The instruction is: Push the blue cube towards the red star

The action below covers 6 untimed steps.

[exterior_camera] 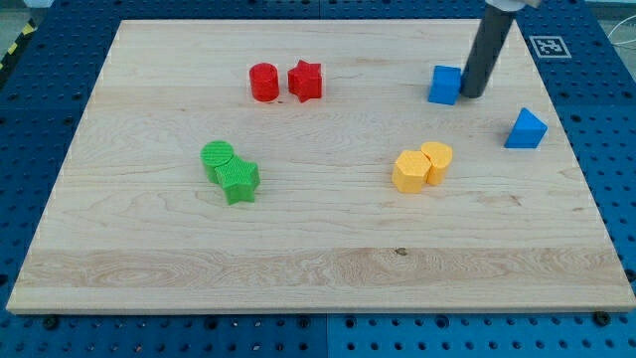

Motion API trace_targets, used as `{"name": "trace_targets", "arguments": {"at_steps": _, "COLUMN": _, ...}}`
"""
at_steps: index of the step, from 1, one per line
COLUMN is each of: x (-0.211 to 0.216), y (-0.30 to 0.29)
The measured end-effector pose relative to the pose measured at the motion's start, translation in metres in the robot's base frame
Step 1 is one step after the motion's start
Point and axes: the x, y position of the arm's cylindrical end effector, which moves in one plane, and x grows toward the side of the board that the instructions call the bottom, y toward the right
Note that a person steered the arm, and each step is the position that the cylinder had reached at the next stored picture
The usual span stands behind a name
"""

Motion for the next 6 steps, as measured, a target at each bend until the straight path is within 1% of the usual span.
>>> {"name": "trace_targets", "arguments": {"at_steps": 1, "x": -0.01, "y": -0.017}}
{"name": "trace_targets", "arguments": {"at_steps": 2, "x": -0.054, "y": -0.017}}
{"name": "trace_targets", "arguments": {"at_steps": 3, "x": -0.061, "y": -0.017}}
{"name": "trace_targets", "arguments": {"at_steps": 4, "x": -0.034, "y": -0.014}}
{"name": "trace_targets", "arguments": {"at_steps": 6, "x": -0.025, "y": -0.023}}
